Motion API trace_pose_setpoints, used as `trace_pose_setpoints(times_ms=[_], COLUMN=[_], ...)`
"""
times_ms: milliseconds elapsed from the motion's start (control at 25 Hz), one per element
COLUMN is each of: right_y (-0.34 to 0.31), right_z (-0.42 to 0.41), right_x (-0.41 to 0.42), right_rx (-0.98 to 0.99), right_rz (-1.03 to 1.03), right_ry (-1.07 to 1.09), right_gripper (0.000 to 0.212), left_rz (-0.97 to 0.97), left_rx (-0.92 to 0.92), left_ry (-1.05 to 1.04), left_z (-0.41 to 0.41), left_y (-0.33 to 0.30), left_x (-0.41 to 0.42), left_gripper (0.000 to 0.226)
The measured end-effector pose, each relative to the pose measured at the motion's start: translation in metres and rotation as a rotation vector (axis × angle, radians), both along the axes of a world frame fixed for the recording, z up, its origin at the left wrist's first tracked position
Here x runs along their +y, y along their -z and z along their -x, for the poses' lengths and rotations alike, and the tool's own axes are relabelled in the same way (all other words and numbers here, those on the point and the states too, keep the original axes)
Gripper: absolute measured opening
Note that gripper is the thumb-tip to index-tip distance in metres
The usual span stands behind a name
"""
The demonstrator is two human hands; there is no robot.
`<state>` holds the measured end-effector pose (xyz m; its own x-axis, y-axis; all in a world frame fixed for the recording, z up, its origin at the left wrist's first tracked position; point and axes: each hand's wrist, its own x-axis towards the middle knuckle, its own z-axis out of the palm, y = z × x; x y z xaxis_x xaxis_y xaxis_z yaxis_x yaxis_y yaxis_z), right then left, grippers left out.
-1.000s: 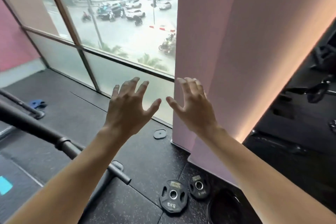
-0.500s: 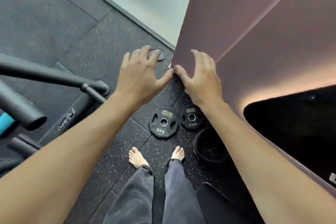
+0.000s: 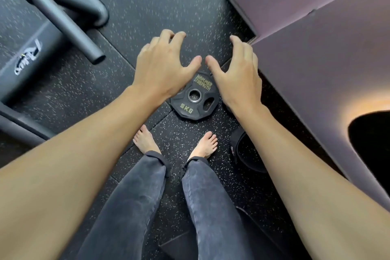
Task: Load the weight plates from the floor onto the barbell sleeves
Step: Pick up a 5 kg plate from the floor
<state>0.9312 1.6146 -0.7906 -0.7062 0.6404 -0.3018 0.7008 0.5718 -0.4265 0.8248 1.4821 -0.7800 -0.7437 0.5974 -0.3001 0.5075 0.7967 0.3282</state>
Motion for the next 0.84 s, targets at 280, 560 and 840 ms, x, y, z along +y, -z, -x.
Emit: trace_pose_setpoints(times_ms=[280,560,840], right_y=[0.194,0.334,0.384], right_z=[-0.028,-0.041,-0.058], right_x=[-0.018,-0.044,-0.047], right_rx=[-0.249,-0.489,-0.555], right_rz=[0.006,0.091,-0.023], right_ry=[0.068,0.2,0.408], right_gripper=[0.084,0.1,0.066], left_rz=[0.169,0.296,0.38], left_rx=[-0.14,-0.242,-0.22], left_ry=[0.032,0.015,-0.005], left_z=[-0.026,-0.038,-0.033], left_y=[0.189,0.326,0.399], left_x=[-0.016,-0.015,-0.011], left_gripper=[0.064,0.081,0.068])
